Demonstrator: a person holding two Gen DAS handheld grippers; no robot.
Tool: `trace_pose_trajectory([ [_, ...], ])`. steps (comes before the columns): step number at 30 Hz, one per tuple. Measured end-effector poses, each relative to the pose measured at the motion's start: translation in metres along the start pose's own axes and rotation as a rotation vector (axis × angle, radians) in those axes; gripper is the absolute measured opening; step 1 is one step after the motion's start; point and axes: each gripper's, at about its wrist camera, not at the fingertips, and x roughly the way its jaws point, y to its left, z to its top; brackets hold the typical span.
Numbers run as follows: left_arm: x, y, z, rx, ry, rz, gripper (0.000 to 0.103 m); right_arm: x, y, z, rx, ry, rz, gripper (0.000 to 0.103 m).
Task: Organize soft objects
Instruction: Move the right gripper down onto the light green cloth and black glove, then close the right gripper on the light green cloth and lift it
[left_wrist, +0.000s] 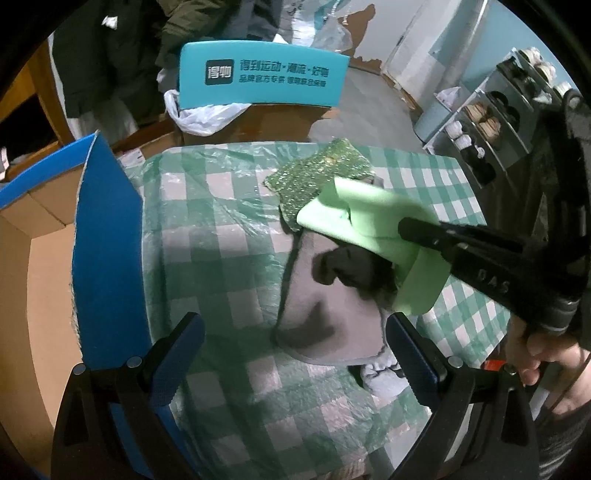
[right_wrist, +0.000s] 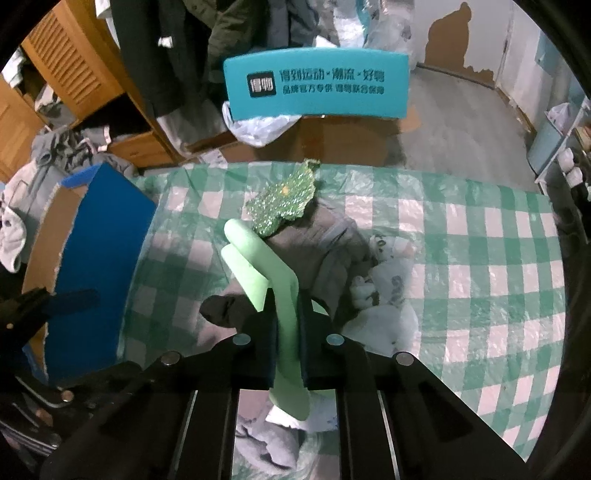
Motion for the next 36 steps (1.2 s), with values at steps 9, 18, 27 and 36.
trace_pose_trajectory([
  [9, 0.006, -0.015, -0.004, 0.027, 0.004, -0.006, 0.1, -0.034, -0.02, -0.012, 0.069, -0.057, -0.01, 0.009],
  [18, 0.025, -0.026, -0.001, 0.032, 0.031, 0.005, 0.1, -0.04, -0.046, -0.025, 0.109, -0.034, 0.049, 0.009],
  [27, 0.035, -0.024, 0.003, 0.028, 0.034, 0.009, 0.1, -0.016, -0.046, -0.024, 0.015, -0.005, 0.007, 0.057],
  [36, 0.048, -0.018, 0.005, 0.006, 0.056, -0.009, 0.1, 0.018, -0.044, -0.033, -0.051, 0.084, -0.01, 0.057],
])
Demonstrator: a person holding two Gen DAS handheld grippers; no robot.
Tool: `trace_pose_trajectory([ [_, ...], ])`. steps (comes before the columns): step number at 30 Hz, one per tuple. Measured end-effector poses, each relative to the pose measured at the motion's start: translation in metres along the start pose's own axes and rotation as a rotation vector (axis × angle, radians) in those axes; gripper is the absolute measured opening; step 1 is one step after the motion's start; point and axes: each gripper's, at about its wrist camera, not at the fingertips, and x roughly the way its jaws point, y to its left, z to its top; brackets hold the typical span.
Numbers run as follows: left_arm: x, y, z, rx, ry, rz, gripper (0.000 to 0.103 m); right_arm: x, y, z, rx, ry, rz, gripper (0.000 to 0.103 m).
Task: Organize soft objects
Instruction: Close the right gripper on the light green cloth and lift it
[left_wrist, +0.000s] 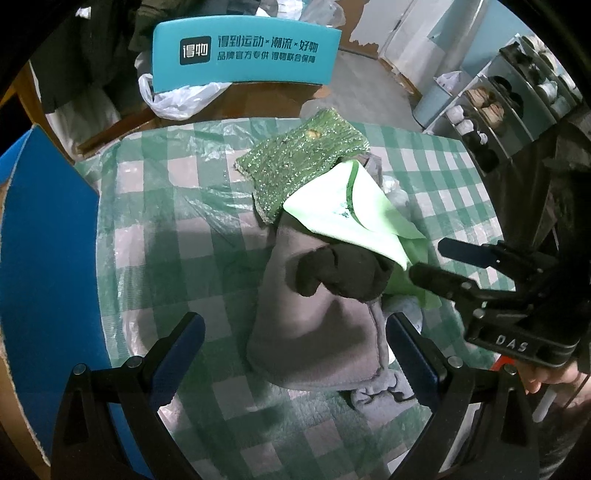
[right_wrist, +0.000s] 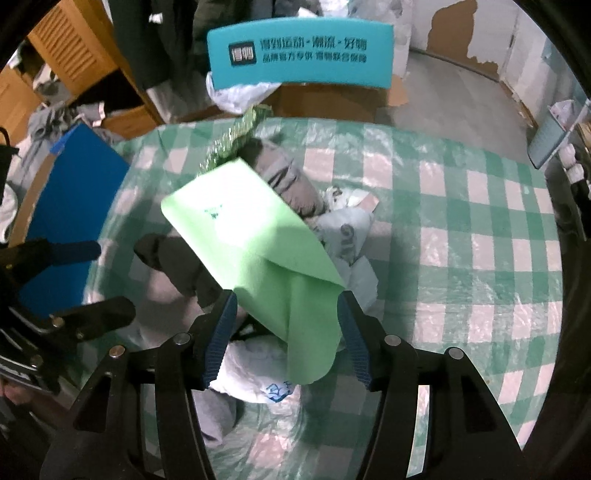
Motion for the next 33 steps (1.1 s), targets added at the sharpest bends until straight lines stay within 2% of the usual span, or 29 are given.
trace_pose_trajectory([
  [10, 0.009, 0.002, 0.005, -0.013, 0.013, -0.021, 0.1, 0.022, 0.006, -0.003, -0.052, 0.057, -0.019, 0.057],
  [17, 0.011, 0.0, 0.007, -0.012, 0.013, -0.031, 0.1, 0.03, -0.003, 0.001, -0.015, 0.05, -0.008, 0.057],
  [18, 0.011, 0.0, 0.008, -0.012, 0.013, -0.031, 0.1, 0.031, -0.004, 0.001, -0.011, 0.047, -0.002, 0.055],
  [20, 0.012, -0.001, 0.008, -0.012, 0.012, -0.03, 0.1, 0.031, -0.004, 0.001, -0.008, 0.047, 0.01, 0.036],
  [23, 0.011, -0.001, 0.008, -0.013, 0.008, -0.031, 0.1, 0.029, -0.004, 0.002, -0.009, 0.038, 0.015, 0.013],
  [33, 0.01, -0.011, 0.01, 0.011, -0.001, -0.039, 0.1, 0.008, -0.014, 0.005, 0.077, -0.034, 0.068, 0.005],
])
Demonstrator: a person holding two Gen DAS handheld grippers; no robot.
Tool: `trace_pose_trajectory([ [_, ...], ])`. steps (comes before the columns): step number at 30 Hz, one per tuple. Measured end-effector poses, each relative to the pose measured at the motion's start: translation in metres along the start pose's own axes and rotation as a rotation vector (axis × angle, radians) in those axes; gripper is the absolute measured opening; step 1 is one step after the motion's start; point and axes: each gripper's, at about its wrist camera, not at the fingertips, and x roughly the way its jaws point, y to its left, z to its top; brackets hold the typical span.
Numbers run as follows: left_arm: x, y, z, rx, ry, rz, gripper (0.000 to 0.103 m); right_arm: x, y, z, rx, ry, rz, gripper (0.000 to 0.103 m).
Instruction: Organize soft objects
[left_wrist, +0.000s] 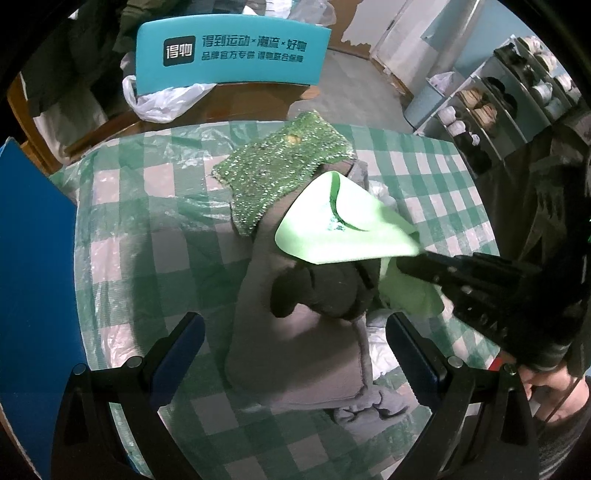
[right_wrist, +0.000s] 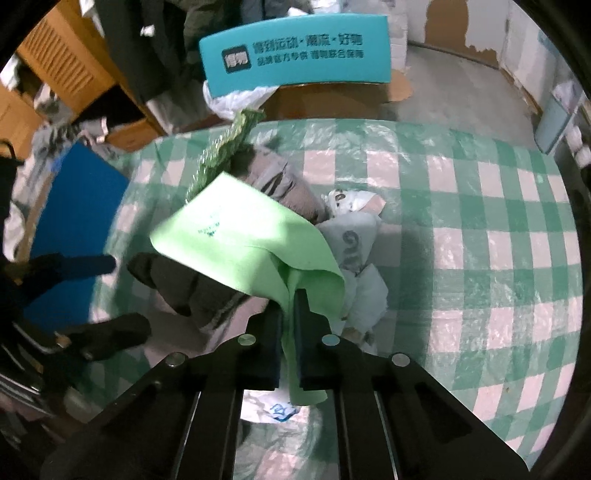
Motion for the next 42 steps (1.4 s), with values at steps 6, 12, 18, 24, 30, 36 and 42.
trace_pose_trajectory([
  [6, -0.001, -0.007, 0.003, 0.006, -0.018, 0.001, 0.1, -0.023, -0.008, 0.005, 0.062, -0.073, 0.013, 0.004],
  [12, 0.004, -0.014, 0.007, 0.002, -0.026, -0.009, 0.1, -0.036, -0.013, 0.004, 0.094, -0.101, 0.014, 0.004],
  [18, 0.015, -0.025, 0.009, 0.024, -0.018, 0.0, 0.099, -0.047, -0.024, -0.001, 0.144, -0.132, -0.001, 0.004],
  [24, 0.027, -0.027, 0.011, 0.032, -0.001, 0.027, 0.1, -0.06, -0.034, -0.006, 0.185, -0.156, 0.014, 0.004],
  [30, 0.043, -0.023, 0.011, 0.025, 0.029, 0.063, 0.089, -0.061, -0.031, -0.007, 0.181, -0.154, 0.024, 0.004],
  [36, 0.045, -0.027, 0.009, 0.076, 0.021, 0.095, 0.064, -0.059, -0.031, -0.008, 0.181, -0.148, 0.019, 0.004],
  [42, 0.038, -0.028, 0.007, 0.095, 0.017, 0.089, 0.052, -0.059, -0.03, -0.008, 0.18, -0.148, 0.017, 0.004],
])
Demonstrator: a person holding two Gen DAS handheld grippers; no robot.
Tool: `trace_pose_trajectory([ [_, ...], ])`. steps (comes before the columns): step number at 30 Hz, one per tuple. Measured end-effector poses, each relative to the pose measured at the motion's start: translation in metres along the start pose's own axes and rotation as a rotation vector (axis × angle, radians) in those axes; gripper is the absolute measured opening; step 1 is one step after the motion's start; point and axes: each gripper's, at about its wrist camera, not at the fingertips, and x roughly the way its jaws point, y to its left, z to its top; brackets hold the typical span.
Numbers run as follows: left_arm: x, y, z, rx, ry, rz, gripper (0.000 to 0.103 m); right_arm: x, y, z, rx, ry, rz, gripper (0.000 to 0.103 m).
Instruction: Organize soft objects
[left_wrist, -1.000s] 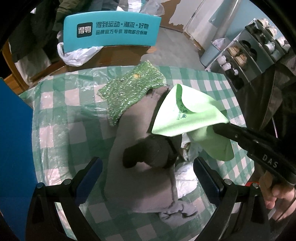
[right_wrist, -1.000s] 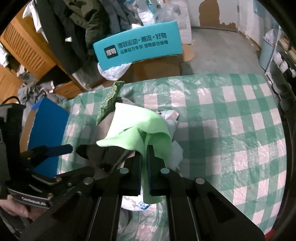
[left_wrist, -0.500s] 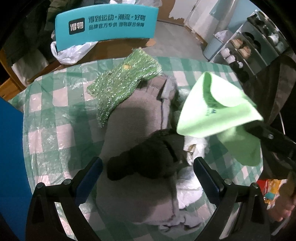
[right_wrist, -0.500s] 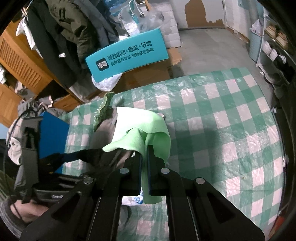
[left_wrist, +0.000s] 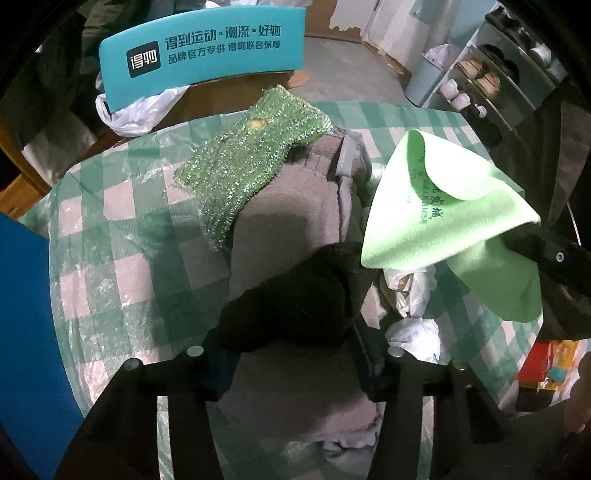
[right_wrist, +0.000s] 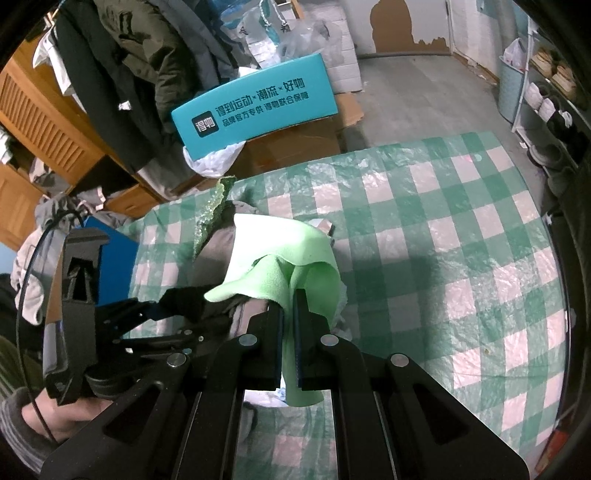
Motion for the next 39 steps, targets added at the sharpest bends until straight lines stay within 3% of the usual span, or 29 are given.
trace_pose_trajectory([
  [21, -0.046, 0.016, -0.008, -0.041, -0.058, -0.039, 0.043, -0.021, 0.022, -0.002, -0.038, -0.044, -0.006, 0.004],
  [39, -0.105, 0.037, -0.027, -0.06, -0.156, -0.024, 0.042, -0.047, 0.051, -0.003, -0.077, -0.092, 0.007, 0.004],
])
